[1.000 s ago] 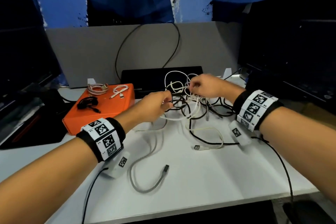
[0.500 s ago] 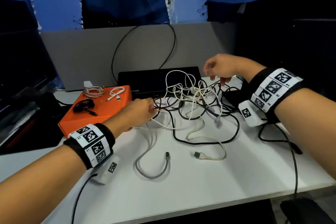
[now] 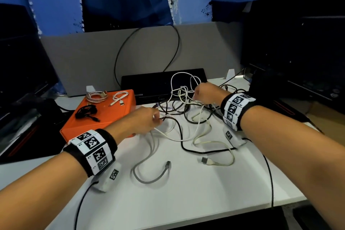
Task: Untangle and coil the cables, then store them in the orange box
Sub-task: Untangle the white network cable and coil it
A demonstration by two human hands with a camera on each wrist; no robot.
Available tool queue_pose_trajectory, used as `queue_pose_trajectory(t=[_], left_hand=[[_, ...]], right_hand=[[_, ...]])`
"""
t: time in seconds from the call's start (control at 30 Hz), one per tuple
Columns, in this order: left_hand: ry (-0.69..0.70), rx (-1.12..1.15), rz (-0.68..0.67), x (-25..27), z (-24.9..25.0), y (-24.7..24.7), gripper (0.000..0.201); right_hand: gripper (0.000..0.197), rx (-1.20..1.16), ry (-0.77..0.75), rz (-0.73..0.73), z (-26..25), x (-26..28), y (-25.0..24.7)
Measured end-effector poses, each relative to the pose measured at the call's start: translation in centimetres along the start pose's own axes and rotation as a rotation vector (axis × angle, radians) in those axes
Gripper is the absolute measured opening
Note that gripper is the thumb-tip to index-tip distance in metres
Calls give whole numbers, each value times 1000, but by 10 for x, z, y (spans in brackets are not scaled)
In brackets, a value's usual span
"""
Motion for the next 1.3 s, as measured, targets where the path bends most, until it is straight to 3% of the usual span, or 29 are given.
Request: queue_pose_trajectory(t=[0.07,0.13,0.27,0.37,0.47,0.53,0.63,0.73,0.83,0.93,0.97,1.03,1.17,1.2,1.3], left_hand=[[7,17,-9,0,1,1,27],[9,11,-10,1,4,0,26],[16,20,-19,2,1,0,27],[37,27,-32,3,3,0,28],[96,60,-55,7,15,0,34],[123,78,-90,9,20,5,41],[112,48,-111,8,19,7,44],[95,33,-120,6,17,8,44],[83,7,-127,6,18,7,46],[78,-9,-145,8,22,6,46],[80,12,-150,9,22,5,46],[119,69,-94,9,25,-1,44],[336,385,347,22,45,-55,46],[355,522,390,25,48,-66,47],[344,818,266,20,61,-75,69]], right_hand=[[21,118,13,-100,-2,-5,17],[14,150,17,-92,-5,-4,12],[21,77,-66,-170,-17,5,-18],[27,131,-69,-297,-22,16,-2],[20,174,-64,-298,-20,9,17],[9,115,-68,-256,-18,10,1],[11,-100,-43,-6,-1,13,-65],[15,-373,46,398,24,26,-153],[27,-474,106,732,41,52,-227],[21,-595,92,900,46,80,-261],[16,-607,82,875,42,83,-260],[12,-597,25,679,25,81,-239],[18,-694,-145,214,-19,82,-176],[19,-744,-192,133,-31,82,-163],[17,-928,-281,-14,-63,84,-134]])
Point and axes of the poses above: each hand's wrist, its own x-axis away from the middle knuckle, its own y-axis out of the palm, z = x × y, the point moved 7 cm from there along -x, towards the middle knuckle, and after that the axes turned 10 degrees about -z, right-handed, at the moved point
